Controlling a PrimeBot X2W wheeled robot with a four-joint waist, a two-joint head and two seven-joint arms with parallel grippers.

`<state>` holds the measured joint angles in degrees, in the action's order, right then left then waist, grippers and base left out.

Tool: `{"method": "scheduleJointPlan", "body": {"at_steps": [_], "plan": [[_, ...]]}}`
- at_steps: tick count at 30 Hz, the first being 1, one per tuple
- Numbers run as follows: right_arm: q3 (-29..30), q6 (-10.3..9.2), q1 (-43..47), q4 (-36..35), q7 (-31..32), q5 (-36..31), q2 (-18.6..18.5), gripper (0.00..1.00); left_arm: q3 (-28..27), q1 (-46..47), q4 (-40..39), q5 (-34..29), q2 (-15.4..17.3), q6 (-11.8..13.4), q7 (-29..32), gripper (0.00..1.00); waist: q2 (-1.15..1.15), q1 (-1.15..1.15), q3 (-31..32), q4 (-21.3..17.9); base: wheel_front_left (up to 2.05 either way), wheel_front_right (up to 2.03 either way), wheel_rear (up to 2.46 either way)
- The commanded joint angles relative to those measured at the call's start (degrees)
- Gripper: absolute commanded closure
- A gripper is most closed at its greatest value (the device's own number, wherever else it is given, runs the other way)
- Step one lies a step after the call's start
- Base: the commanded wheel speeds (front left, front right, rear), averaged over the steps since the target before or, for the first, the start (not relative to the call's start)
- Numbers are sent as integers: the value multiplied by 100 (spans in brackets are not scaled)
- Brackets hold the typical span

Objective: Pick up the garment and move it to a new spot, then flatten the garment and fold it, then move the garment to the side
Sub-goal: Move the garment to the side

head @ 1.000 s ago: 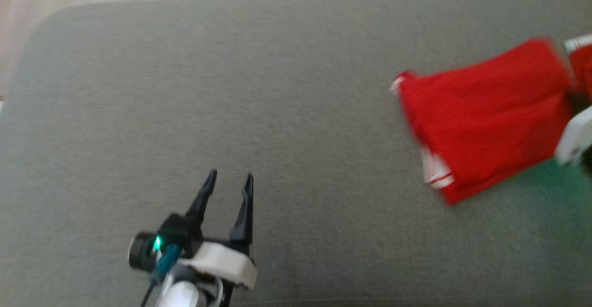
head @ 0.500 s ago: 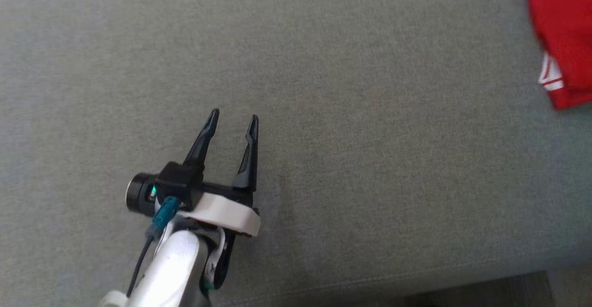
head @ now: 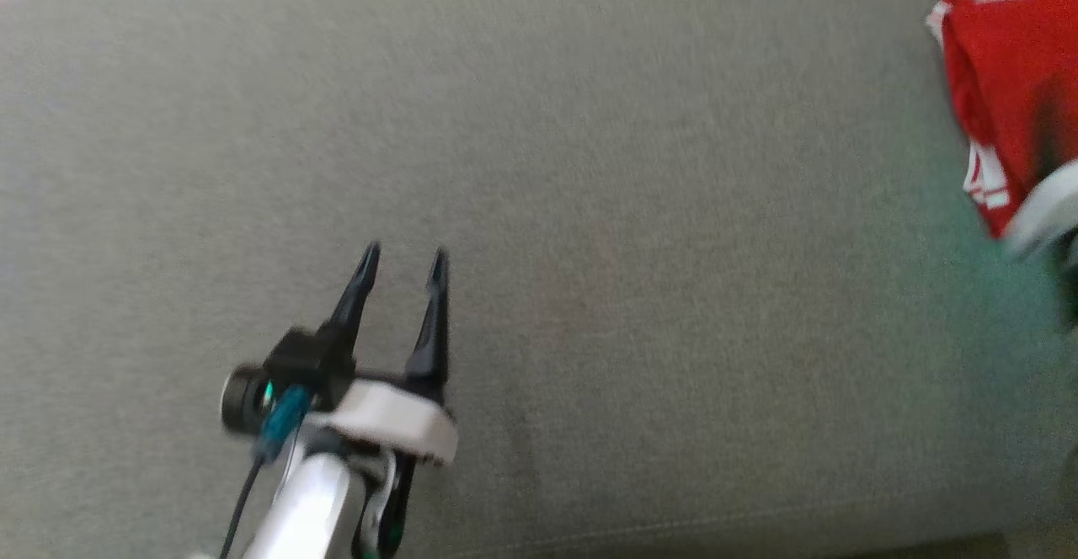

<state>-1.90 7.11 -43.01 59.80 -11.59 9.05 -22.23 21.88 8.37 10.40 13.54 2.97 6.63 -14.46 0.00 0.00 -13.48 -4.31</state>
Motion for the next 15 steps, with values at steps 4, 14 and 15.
{"method": "scheduleJointPlan", "body": {"at_steps": [4, 14, 15], "plan": [[-339, 37, 813, -520, -258, 368, 400, 0, -360, -272, -131, 75, -9, 33, -54, 0, 0, 0, 873, 376, 0, 0, 0], [-514, 37, 2639, -2837, -339, 674, 1231, 0, -744, -1049, -384, -3, -9, 54, -54, 0, 0, 0, 1653, 787, 0, 0, 0], [-508, 37, 2828, -3121, -339, 627, 1283, 0, -776, -1103, -434, -4, -9, 58, -54, 0, 0, 0, 1700, 816, 0, 0, 0]]}}
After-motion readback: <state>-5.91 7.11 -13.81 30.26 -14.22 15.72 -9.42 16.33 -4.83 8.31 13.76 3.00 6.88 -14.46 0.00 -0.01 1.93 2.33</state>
